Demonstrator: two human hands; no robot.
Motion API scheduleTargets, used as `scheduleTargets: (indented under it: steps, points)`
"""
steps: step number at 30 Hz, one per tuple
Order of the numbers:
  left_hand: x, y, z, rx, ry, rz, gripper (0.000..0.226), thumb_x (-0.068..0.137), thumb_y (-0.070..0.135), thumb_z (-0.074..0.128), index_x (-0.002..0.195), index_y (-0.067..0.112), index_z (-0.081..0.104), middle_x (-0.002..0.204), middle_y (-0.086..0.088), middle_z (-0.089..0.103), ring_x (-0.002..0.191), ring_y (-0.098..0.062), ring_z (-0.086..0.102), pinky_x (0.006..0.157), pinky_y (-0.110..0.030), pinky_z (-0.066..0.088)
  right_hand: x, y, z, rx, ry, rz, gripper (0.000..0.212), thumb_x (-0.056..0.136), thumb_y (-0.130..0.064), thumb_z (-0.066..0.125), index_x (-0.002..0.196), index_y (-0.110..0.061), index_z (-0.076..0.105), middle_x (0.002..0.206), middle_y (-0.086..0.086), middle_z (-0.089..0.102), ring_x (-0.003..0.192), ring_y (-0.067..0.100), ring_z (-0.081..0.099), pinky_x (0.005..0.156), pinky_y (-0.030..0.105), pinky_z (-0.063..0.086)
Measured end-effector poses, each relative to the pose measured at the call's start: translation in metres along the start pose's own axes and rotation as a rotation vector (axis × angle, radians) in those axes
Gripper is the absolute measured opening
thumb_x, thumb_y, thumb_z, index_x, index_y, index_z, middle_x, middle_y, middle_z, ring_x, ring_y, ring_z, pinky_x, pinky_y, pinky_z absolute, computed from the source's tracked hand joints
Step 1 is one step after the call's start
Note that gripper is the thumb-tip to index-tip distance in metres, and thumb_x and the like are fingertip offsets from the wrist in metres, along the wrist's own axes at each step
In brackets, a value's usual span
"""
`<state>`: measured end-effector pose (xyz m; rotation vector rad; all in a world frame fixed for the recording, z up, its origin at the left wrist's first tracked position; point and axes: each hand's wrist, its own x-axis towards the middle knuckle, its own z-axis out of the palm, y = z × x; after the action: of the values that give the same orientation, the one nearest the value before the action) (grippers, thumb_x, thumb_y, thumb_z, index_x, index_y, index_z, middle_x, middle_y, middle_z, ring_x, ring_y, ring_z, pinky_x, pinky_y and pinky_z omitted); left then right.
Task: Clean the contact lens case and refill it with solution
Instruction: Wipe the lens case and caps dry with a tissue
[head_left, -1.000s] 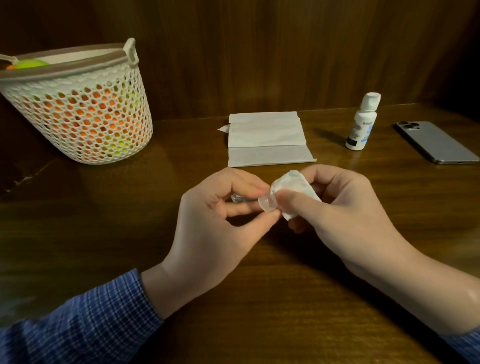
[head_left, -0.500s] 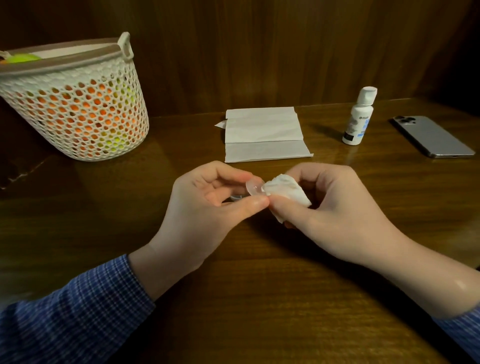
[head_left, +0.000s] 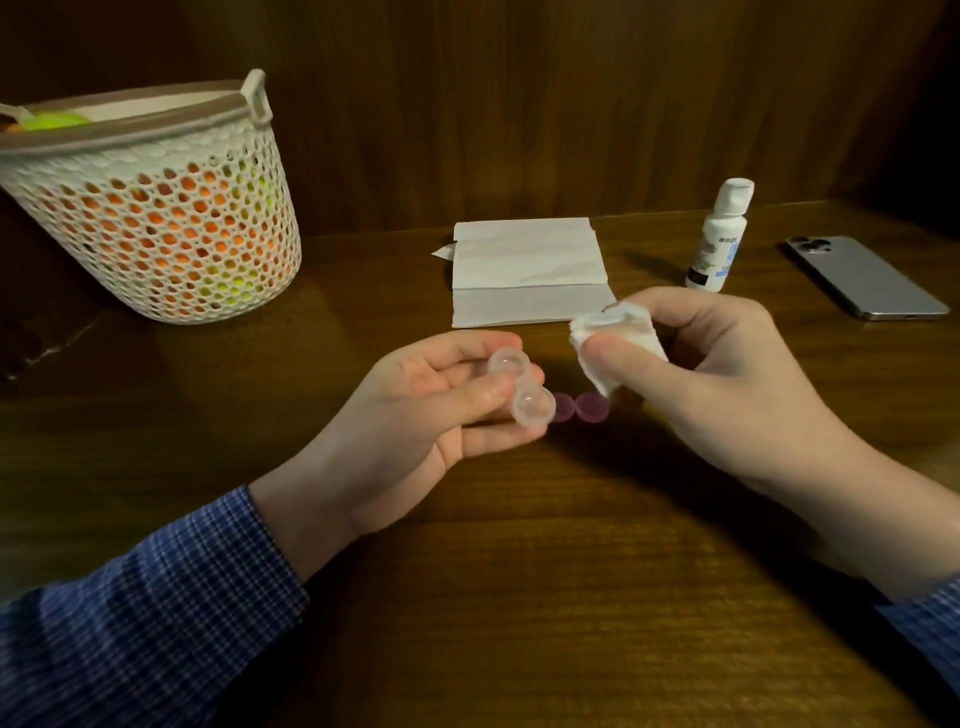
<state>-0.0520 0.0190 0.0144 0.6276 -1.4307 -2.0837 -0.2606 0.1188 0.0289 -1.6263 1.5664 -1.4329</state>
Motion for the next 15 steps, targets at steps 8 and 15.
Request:
scheduleTargets:
  steps: [8,15]
  points:
    - [0.001,0.002,0.006,0.137,-0.025,-0.158,0.049,0.083,0.018,0.072,0.132,0.014,0.065,0.096,-0.007,0.076,0.077,-0.016,0.072,0.054,-0.024,0.058,-0.004,0.007,0.013,0.023,-0.144,-0.005,0.024,0.088,-0.019,0.076,0.112,-0.023,0.074,0.101,-0.005,0.078,0.092,0.012,0.074,0.078,0.025,0.060]
    - [0.002,0.004,0.008,0.435,0.090,-0.164,0.014,0.096,-0.001,0.061,0.104,0.002,0.072,0.067,-0.010,0.059,0.057,-0.018,0.047,0.052,-0.028,0.041,-0.006,0.004,0.014,-0.179,-0.290,-0.060,0.034,0.084,-0.038,0.075,0.117,-0.042,0.071,0.115,-0.029,0.072,0.108,-0.007,0.066,0.087,0.011,0.053]
